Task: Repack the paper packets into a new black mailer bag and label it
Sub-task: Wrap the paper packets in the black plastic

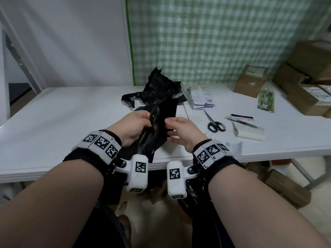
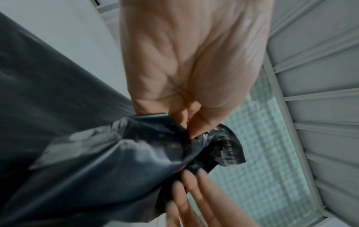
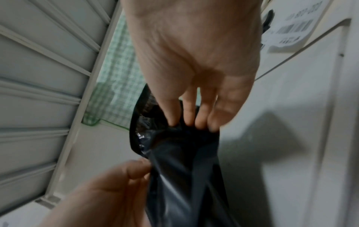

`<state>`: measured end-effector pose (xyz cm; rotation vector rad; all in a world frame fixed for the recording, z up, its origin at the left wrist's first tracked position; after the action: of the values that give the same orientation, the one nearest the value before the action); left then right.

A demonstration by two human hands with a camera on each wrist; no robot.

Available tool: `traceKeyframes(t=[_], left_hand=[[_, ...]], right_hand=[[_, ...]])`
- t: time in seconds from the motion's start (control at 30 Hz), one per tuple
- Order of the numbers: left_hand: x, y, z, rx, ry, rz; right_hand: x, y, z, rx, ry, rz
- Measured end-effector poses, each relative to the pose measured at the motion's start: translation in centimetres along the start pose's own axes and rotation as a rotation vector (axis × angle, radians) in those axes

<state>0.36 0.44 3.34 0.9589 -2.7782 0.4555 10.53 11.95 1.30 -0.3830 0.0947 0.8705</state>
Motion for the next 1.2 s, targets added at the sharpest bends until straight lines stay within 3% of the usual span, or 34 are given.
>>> traceKeyframes(t=[0.1, 0.3, 0.5, 0.57, 0.67, 0.77, 0.9, 0.97, 1.1, 1.2], left_hand=[[-0.6, -0.4, -0.8, -0.004, -0.129, -0.003], [-1.4, -1.3, -2.2, -0.022, -0.247, 0.004], [-1.9, -2.7, -2.8, 0.018, -0.146, 0.116], [-1.7, -2.3, -2.3, 0.002, 0.031, 0.066], [-1.1, -2.0, -1.2, 0.059, 0.258, -0.121], [-0.4, -2.1, -0.5, 0.155, 0.175, -0.213], [0.6, -2.2, -0.6, 0.258, -0.466, -0.211], [1.0, -2.2, -0.9, 0.257, -0.641, -0.19], [1.4, -2.1, -1.7, 0.206, -0.746, -0.103], [1.1, -2.2, -2.1, 0.197, -0.695, -0.035]], right_hand=[[1.0, 0.5, -0.3, 0.133, -0.129, -0.187], [1.3, 0.4, -0.6, 0.066, 0.072, -0.33], [1.8, -0.5, 0.2, -0.087, 0.264, -0.181], [2.0, -0.9, 0.7, -0.098, 0.381, -0.163], [2.4, -1.3, 1.4, -0.148, 0.673, -0.102], [3.2, -0.9, 1.7, -0.148, 0.772, -0.113], [3.8, -1.3, 1.5, -0.17, 0.703, 0.002], [3.9, -1.9, 1.5, -0.161, 0.617, 0.108], [3.8, -2.9, 1.8, -0.093, 0.148, 0.263], [3.7, -2.9, 1.6, -0.072, -0.13, 0.169]])
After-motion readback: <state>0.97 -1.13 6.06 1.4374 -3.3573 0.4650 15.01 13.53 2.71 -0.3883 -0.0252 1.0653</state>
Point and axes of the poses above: each hand's wrist, its own y-axis towards the middle knuckle, its own x-axis out of the back of the hand, z = x × y, the point moved 1 cm from there along y, towards the middle knuckle, and after that the axes turned 12 degrees about y, right-handed, at the moved point
